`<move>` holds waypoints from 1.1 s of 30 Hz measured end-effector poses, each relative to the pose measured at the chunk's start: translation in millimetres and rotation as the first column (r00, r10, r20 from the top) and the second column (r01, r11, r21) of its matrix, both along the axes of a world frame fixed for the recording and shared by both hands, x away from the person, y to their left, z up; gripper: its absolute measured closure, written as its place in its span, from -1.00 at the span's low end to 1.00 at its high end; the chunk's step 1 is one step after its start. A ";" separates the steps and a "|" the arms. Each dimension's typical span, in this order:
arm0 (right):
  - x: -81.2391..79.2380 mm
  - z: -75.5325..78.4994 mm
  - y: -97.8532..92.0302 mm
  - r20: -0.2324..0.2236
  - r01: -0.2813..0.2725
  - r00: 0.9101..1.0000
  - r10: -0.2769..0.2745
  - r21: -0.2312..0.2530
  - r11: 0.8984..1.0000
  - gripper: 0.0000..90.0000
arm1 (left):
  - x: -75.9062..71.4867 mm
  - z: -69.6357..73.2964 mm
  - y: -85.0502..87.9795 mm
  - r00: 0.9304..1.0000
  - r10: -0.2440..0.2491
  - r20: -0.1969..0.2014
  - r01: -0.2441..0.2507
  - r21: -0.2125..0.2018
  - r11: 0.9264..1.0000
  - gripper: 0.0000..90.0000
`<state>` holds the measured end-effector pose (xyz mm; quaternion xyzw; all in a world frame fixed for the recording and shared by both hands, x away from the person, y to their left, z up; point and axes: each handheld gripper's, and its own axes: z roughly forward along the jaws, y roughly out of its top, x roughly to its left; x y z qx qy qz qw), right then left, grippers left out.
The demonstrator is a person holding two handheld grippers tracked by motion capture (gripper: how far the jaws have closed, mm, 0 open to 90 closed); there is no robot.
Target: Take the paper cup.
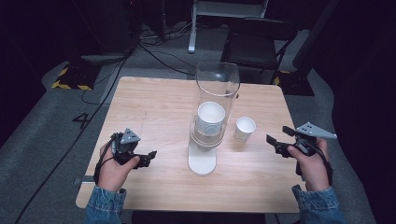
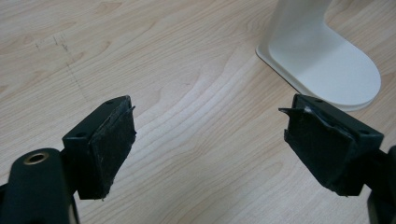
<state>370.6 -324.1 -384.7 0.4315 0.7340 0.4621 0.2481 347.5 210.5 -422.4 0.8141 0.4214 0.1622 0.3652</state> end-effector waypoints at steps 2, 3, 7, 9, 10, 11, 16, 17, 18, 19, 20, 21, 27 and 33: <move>-5.0 4.4 -4.7 -0.003 0.004 1.000 -0.004 -0.019 1.000 -0.56 | 1.1 -0.9 -1.5 1.000 -0.001 -0.013 0.001 -0.007 1.000 -0.65; -7.3 5.9 -5.5 -0.008 0.008 1.000 -0.009 -0.038 0.999 -0.56 | 2.0 -1.1 -1.2 1.000 -0.009 -0.011 0.009 -0.001 1.000 -0.65; -13.8 10.3 -10.4 -0.026 0.015 1.000 -0.017 -0.083 0.996 -0.56 | 3.8 -2.4 -0.3 1.000 -0.013 -0.022 0.013 0.006 1.000 -0.65; -14.9 9.4 -15.0 -0.041 0.019 0.999 -0.022 -0.082 0.996 -0.58 | 4.9 -3.9 1.8 1.000 -0.009 -0.026 0.010 0.012 1.000 -0.65; -14.8 8.4 -17.1 -0.046 0.015 0.999 -0.019 -0.088 0.996 -0.62 | 4.9 -4.3 2.5 0.999 -0.007 -0.033 0.007 0.010 1.000 -0.65; -14.4 6.6 -20.0 -0.053 0.004 0.999 -0.009 -0.098 0.995 -0.66 | 5.4 -4.6 3.9 1.000 -0.007 -0.029 0.008 0.017 1.000 -0.65; -11.1 -3.1 -33.6 -0.120 -0.030 0.993 0.019 -0.093 0.995 -0.65 | 6.7 -7.4 9.5 0.999 -0.005 -0.037 0.006 0.018 1.000 -0.65; -10.5 -4.0 -35.6 -0.120 -0.024 0.993 0.013 -0.091 0.996 -0.65 | 7.0 -8.5 10.8 0.999 -0.004 -0.037 0.005 0.019 1.000 -0.65; -10.5 -4.0 -35.6 -0.120 -0.024 0.993 0.013 -0.091 0.996 -0.65 | 7.0 -8.5 10.8 0.999 -0.004 -0.037 0.005 0.019 1.000 -0.65; -9.2 -6.2 -40.9 -0.114 -0.003 0.993 -0.008 -0.092 0.996 -0.65 | 7.4 -9.4 11.8 0.999 -0.004 -0.036 0.005 0.024 1.000 -0.65; -9.2 -6.2 -40.9 -0.114 -0.003 0.993 -0.008 -0.092 0.996 -0.65 | 7.2 -10.1 11.9 0.999 0.003 -0.042 -0.002 0.018 1.000 -0.65; -8.7 -7.0 -42.6 -0.111 0.002 0.994 -0.012 -0.093 0.996 -0.65 | 8.2 -11.1 13.5 0.999 0.008 -0.034 -0.007 0.024 1.000 -0.65; -2.8 -19.5 -54.3 -0.156 0.028 0.987 -0.045 -0.113 0.993 -0.65 | 9.7 -15.7 18.7 0.998 0.023 -0.051 -0.023 0.007 1.000 -0.65; 0.4 -25.7 -58.4 -0.169 0.045 0.984 -0.064 -0.118 0.992 -0.65 | 9.9 -18.2 24.9 0.997 0.042 -0.058 -0.042 0.003 0.999 -0.64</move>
